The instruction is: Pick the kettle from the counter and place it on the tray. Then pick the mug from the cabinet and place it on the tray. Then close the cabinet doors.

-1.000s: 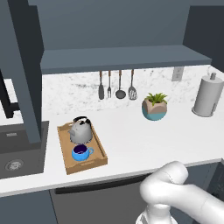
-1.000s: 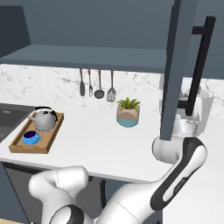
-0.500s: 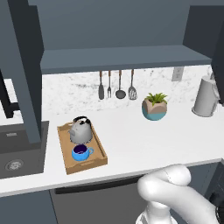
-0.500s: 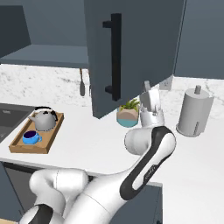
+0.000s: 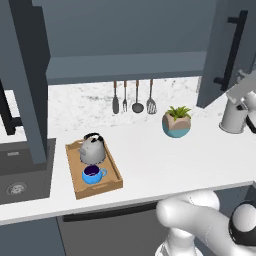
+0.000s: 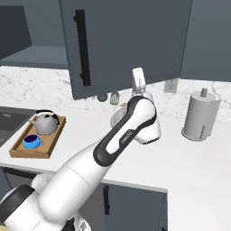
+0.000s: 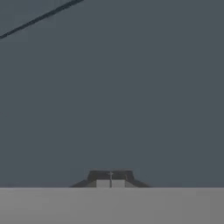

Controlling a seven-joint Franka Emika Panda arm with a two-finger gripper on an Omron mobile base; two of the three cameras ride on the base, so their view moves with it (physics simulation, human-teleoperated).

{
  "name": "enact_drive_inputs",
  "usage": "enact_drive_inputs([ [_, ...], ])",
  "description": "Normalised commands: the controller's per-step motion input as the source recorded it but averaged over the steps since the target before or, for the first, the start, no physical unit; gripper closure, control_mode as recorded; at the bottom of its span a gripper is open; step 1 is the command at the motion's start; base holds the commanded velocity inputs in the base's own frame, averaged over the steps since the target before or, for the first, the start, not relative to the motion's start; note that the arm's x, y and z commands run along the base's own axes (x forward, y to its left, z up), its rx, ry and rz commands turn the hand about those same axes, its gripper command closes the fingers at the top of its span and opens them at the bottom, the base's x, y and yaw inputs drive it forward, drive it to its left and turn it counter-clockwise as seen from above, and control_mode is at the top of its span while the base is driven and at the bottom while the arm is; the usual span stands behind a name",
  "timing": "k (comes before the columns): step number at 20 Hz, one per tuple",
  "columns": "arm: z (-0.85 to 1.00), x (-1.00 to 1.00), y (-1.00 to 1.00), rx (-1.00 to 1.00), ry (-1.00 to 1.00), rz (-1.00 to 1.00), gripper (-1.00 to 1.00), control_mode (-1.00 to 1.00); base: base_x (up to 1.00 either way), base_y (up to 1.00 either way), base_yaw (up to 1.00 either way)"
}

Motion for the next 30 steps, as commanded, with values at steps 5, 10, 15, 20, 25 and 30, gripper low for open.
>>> enact_drive_inputs([
  [5,0.06,0.52,0.71,-0.13,0.43,-0.16,1.0,-1.0,0.0,0.0,0.0],
  [10,-0.02,0.94,0.99,-0.12,0.28,-0.05,1.0,-1.0,0.0,0.0,0.0],
  [15,-0.2,1.0,0.98,-0.08,0.21,0.0,1.0,-1.0,0.0,0.0,0.0],
  [20,-0.13,1.0,0.74,0.0,0.13,0.0,1.0,-1.0,0.0,0.0,0.0],
  [25,-0.12,0.99,0.67,0.0,0.08,0.0,1.0,-1.0,0.0,0.0,0.0],
  [30,-0.25,0.94,0.5,0.0,0.02,-0.01,1.0,-1.0,0.0,0.0,0.0],
])
